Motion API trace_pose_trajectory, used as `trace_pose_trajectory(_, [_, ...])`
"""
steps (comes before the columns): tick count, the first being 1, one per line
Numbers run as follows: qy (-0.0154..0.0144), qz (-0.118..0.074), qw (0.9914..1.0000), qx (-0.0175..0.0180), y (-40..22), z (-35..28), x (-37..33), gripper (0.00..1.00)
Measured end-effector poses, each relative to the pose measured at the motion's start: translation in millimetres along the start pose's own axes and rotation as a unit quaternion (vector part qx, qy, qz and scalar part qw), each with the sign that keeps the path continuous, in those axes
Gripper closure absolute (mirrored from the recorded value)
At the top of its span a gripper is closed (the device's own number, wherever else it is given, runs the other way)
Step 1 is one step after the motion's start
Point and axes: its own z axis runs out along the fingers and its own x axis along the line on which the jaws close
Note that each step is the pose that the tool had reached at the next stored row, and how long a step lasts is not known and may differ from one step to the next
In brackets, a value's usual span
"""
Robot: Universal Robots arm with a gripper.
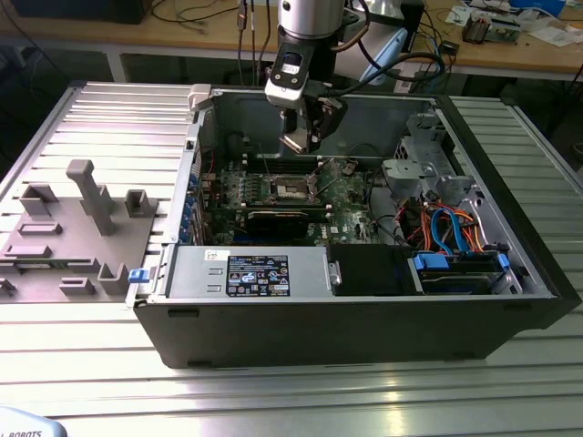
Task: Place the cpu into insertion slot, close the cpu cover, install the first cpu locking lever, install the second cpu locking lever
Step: 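Place the cpu into insertion slot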
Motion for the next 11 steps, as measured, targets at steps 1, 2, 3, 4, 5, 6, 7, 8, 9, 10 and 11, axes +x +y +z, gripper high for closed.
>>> trace_pose_trajectory(1, [-0.0002, 0.002, 1.00000, 0.0000, 0.0, 0.0, 0.0, 0.45])
trace_pose_trajectory(2, [-0.0002, 0.003, 1.00000, -0.0001, 0.0, 0.0, 0.0, 0.45])
trace_pose_trajectory(3, [-0.0003, 0.005, 0.99999, -0.0001, 0.0, 0.0, 0.0, 0.45])
trace_pose_trajectory(4, [-0.0005, 0.007, 0.99998, -0.0001, 0.0, 0.0, 0.0, 0.45])
trace_pose_trajectory(5, [-0.0005, 0.008, 0.99997, -0.0001, 0.0, 0.0, 0.0, 0.45])
trace_pose_trajectory(6, [-0.0006, 0.010, 0.99995, -0.0002, 0.0, 0.0, 0.0, 0.45])
trace_pose_trajectory(7, [-0.0008, 0.012, 0.99993, -0.0002, 0.0, 0.0, 0.0, 0.45])
trace_pose_trajectory(8, [-0.0009, 0.014, 0.99990, -0.0003, 0.0, 0.0, 0.0, 0.45])
trace_pose_trajectory(9, [-0.0010, 0.016, 0.99987, -0.0003, 0.0, 0.0, 0.0, 0.45])
trace_pose_trajectory(10, [-0.0012, 0.017, 0.99985, -0.0003, 0.0, 0.0, 0.0, 0.45])
trace_pose_trajectory(11, [-0.0013, 0.020, 0.99981, -0.0004, 0.0, 0.0, 0.0, 0.45])
